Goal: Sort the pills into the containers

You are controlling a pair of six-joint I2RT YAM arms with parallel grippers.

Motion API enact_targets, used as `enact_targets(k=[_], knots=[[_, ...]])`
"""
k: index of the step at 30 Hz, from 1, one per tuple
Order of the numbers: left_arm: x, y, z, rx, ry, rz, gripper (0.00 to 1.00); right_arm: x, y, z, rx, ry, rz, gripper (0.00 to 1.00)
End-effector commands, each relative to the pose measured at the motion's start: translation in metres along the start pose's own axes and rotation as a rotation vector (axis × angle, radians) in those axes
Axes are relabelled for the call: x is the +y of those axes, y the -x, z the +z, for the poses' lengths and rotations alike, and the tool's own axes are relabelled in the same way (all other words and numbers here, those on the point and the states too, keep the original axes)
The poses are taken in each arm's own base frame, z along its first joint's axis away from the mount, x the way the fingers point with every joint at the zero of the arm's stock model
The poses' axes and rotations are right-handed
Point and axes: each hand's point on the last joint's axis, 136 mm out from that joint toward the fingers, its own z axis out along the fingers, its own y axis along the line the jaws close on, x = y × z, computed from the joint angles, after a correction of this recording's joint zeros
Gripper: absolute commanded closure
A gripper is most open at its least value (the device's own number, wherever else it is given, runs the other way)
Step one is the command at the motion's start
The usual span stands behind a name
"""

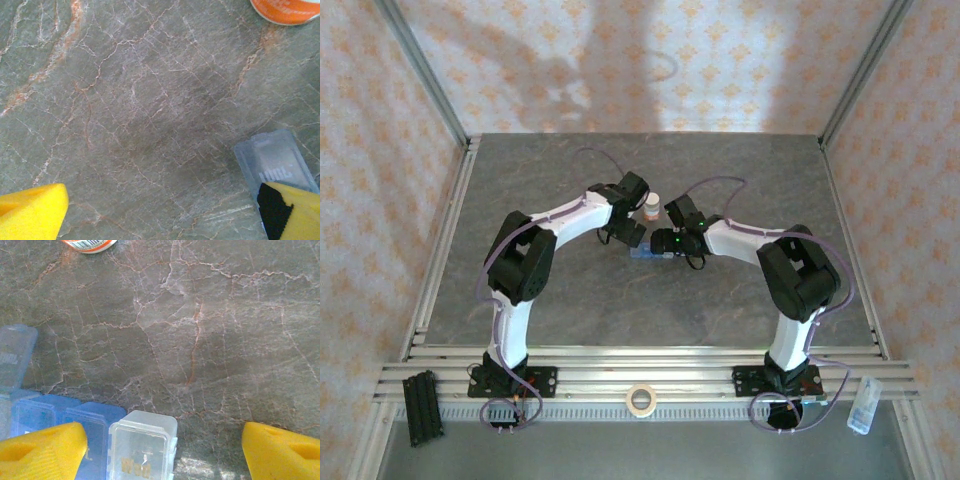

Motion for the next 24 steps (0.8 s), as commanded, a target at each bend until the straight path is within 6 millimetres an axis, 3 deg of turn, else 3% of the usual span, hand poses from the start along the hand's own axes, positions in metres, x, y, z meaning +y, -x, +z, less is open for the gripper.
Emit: enact_targets(k=[1, 7, 12, 13, 19, 24], knots=[[0.006, -0.007, 0.001, 0.013, 0.013, -0.005, 0.00, -0.029, -0.038, 0.007, 0.132, -0.114, -0.016, 0.17], [0.005, 0.001, -0.019, -0.035, -0.017, -0.031, 0.00, -0.021, -0.022, -0.009, 0.100, -0.102, -0.027, 0.17], [0.004, 0.012, -0.044, -0.094, -0.058, -0.063, 0.00, -0.011, -0.001, -0.035, 0.044, -0.091, -0.037, 0.16], [0.007, 0.018, -0.061, -0.134, -0.067, -0.076, 0.00, -0.009, 0.004, -0.042, 0.032, -0.088, -0.039, 0.16], [0.016, 0.025, -0.101, -0.237, -0.094, -0.119, 0.00, 0.001, 0.028, -0.072, -0.029, -0.083, -0.039, 0.14], [0.026, 0.018, -0.130, -0.334, -0.106, -0.181, 0.00, 0.005, 0.053, -0.091, -0.078, -0.126, -0.038, 0.00]])
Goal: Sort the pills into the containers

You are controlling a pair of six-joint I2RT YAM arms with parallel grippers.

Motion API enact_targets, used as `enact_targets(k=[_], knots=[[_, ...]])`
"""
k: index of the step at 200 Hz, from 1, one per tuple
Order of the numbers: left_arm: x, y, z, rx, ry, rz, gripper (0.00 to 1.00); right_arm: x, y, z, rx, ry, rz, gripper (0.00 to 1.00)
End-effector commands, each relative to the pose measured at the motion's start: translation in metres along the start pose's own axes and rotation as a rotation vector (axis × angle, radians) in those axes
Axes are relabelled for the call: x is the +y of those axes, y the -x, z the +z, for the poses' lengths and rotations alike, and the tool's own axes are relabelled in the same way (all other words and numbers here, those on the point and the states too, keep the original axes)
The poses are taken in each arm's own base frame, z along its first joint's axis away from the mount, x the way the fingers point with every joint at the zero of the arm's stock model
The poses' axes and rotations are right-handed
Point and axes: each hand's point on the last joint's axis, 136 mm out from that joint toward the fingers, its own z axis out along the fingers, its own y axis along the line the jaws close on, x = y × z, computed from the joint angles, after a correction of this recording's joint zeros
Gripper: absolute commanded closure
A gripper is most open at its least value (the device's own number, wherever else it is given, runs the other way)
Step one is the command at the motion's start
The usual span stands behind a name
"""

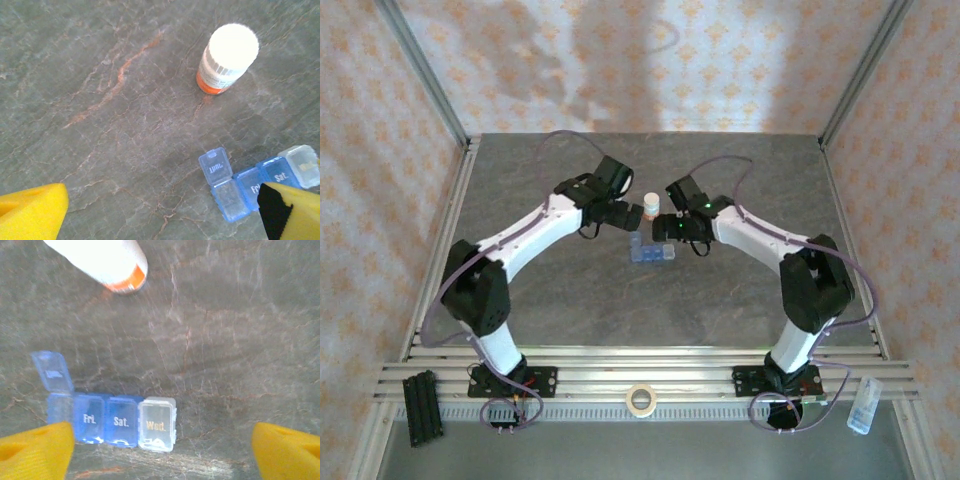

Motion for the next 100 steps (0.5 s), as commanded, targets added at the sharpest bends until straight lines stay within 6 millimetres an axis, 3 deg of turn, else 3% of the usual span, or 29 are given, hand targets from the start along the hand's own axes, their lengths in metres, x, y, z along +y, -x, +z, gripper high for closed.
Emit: enact_targets(k=[1, 41, 73, 100], knots=[[0.011, 0.000, -0.018, -0.076, 0.001, -0.071, 0.00, -0.009, 0.023, -0.022, -0.048, -0.087, -0.002, 0.00], [0.046, -0.009, -0.043, -0.212, 0.068, -0.198, 0.00, -0.001, 0.063, -0.026, -0.076, -0.155, -0.011, 0.00], [0.080, -0.021, -0.052, -0.281, 0.150, -0.312, 0.00, 0.020, 0.085, -0.003, -0.021, -0.141, -0.044, 0.01], [0.086, -0.025, -0.051, -0.300, 0.162, -0.387, 0.00, 0.029, 0.100, 0.017, 0.010, -0.154, -0.061, 0.09]])
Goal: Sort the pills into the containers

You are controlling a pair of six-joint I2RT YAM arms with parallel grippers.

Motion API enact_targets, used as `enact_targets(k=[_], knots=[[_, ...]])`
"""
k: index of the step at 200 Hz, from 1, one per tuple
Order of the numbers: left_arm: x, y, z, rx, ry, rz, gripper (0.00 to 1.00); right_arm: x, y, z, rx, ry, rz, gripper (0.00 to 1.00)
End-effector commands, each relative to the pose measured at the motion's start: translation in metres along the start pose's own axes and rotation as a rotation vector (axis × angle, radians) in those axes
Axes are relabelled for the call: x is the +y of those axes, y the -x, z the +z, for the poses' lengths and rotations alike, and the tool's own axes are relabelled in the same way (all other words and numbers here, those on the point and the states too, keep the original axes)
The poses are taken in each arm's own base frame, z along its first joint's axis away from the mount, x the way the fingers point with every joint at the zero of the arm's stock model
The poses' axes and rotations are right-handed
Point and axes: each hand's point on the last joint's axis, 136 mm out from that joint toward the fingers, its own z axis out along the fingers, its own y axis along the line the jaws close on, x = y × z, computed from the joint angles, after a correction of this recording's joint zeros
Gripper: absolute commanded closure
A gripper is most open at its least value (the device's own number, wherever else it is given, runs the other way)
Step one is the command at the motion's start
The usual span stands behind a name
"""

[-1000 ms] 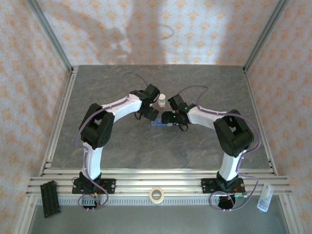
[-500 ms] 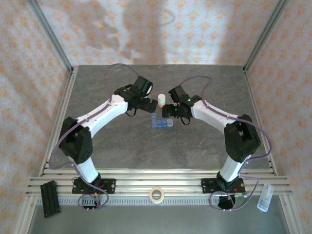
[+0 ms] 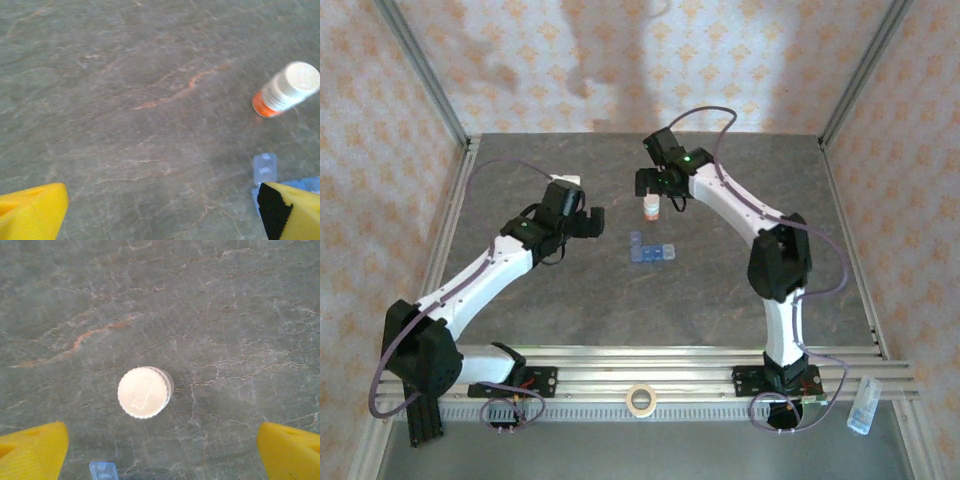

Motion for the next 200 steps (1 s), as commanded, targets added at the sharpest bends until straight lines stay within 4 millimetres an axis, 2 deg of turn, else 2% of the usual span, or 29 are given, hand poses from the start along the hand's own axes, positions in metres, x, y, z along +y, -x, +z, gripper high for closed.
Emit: enact_targets(k=[1, 36, 72, 158, 190, 200], knots=[[0.010, 0.013, -0.001, -0.087, 0.044, -0.116, 0.00, -0.005, -0.006, 0.016, 0.094, -0.068, -0.045, 0.09], [0.009, -0.005, 0.009, -0.048, 0.029, -0.159, 0.00, -0.001, -0.002, 0.042, 0.135, -0.100, -0.067, 0.17], [0.004, -0.021, 0.019, 0.014, 0.011, -0.170, 0.00, 0.002, -0.011, 0.058, 0.175, -0.092, -0.067, 0.22], [0.001, -0.015, 0.014, 0.013, -0.004, -0.141, 0.00, 0.003, -0.025, 0.077, 0.214, -0.080, -0.078, 0.30], [0.001, -0.011, 0.010, -0.012, -0.014, -0.146, 0.00, 0.006, -0.031, 0.085, 0.226, -0.060, -0.091, 0.36], [0.003, -0.010, 0.008, -0.022, -0.011, -0.150, 0.00, 0.006, -0.033, 0.087, 0.231, -0.057, -0.101, 0.40]])
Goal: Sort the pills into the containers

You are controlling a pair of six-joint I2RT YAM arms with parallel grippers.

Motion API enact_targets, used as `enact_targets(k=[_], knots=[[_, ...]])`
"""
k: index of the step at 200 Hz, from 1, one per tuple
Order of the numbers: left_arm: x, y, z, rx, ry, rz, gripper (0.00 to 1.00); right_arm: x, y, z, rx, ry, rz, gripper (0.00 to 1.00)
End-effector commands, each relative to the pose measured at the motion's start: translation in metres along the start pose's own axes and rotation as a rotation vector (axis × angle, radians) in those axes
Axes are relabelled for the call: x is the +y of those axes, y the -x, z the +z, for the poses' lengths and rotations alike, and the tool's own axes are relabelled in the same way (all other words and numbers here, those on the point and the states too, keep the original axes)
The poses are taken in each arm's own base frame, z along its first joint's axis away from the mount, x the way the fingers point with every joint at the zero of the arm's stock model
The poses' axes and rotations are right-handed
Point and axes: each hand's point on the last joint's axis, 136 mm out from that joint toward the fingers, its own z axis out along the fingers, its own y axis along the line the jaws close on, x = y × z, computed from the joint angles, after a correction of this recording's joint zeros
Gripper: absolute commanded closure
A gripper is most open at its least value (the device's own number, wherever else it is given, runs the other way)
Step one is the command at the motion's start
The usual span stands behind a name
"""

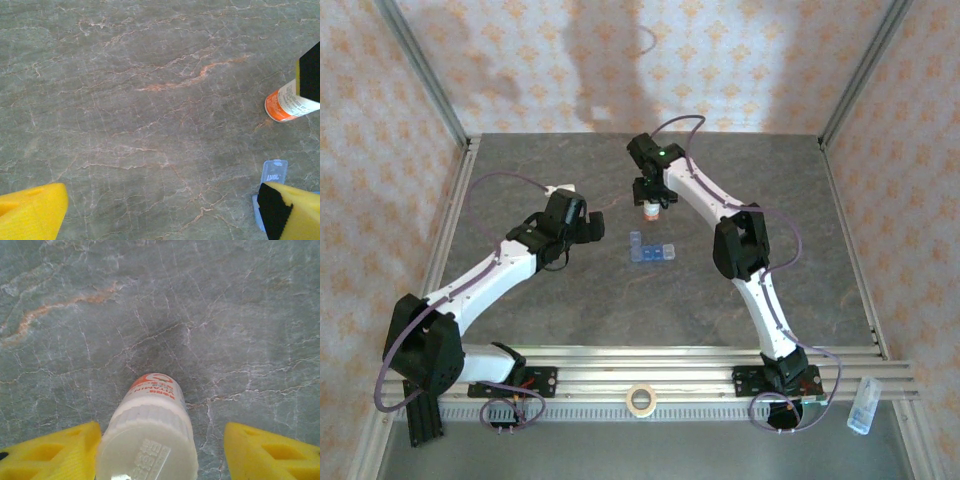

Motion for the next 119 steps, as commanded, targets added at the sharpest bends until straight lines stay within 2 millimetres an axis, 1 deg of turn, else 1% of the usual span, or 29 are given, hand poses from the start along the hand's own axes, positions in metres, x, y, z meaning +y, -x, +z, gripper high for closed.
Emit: enact_targets(k=[1, 18, 50, 67, 90, 106, 119], knots=[[-0.002, 0.017, -0.013, -0.062, -0.021, -0.018, 0.00, 0.000, -0.005, 0.014, 0.023, 0.001, -0.027, 0.40], [-0.001, 0.018, -0.016, -0.079, -0.027, -0.025, 0.00, 0.000, -0.006, 0.016, 0.024, 0.004, -0.041, 0.46], [0.000, 0.019, -0.017, -0.092, -0.032, -0.024, 0.00, 0.003, -0.004, 0.013, 0.016, 0.024, -0.059, 0.63], [-0.004, 0.020, -0.017, -0.103, -0.053, -0.033, 0.00, 0.005, -0.002, 0.007, 0.002, 0.038, -0.058, 0.67], [-0.009, 0.028, -0.016, -0.146, -0.080, -0.052, 0.00, 0.005, 0.007, -0.013, -0.042, 0.064, -0.039, 0.67], [-0.013, 0.035, -0.014, -0.163, -0.079, -0.016, 0.00, 0.007, 0.016, -0.033, -0.080, 0.110, -0.002, 0.67], [-0.019, 0.039, -0.009, -0.156, -0.085, 0.048, 0.00, 0.007, 0.022, -0.048, -0.105, 0.140, 0.015, 0.67]])
